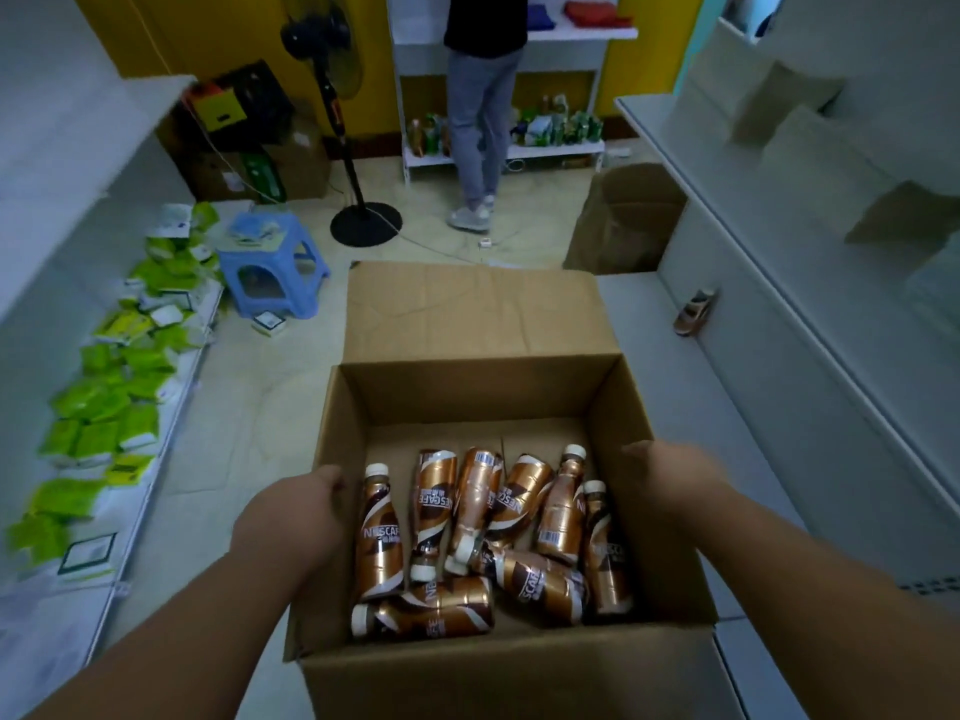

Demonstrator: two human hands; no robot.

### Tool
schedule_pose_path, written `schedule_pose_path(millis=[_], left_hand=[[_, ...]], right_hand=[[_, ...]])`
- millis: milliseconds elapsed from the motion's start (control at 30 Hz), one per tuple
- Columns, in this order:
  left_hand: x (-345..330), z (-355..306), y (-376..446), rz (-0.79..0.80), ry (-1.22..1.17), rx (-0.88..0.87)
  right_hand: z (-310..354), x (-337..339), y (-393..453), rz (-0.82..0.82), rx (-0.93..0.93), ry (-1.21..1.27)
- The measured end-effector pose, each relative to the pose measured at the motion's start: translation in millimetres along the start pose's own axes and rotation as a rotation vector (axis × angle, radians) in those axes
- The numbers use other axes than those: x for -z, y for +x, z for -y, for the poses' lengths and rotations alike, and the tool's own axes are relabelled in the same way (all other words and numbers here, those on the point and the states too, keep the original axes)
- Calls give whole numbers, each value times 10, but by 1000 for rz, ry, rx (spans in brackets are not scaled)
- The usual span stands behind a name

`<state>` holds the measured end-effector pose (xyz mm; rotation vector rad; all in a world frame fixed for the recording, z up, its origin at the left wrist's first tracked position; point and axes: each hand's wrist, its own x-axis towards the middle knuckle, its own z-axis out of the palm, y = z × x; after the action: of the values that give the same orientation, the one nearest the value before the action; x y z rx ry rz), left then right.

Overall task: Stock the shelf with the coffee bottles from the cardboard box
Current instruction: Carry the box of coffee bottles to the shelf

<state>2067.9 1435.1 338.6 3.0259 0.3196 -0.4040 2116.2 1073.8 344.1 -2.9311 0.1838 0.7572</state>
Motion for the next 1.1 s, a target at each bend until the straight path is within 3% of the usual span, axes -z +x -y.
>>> schedule_pose_path(millis=[333,533,800,1100], left_hand=[[799,-433,2699,54,140,-323],[848,-1061,3888,85,207,-469],[946,-1772,5069,88,272,-673],[907,-2913,6229,172,443,-1145]], right_hand=[[373,385,1354,27,-303,171],[220,524,2093,-1,-440,260],[175,878,2676,36,-614,300],[825,611,2774,21,-1070,530]])
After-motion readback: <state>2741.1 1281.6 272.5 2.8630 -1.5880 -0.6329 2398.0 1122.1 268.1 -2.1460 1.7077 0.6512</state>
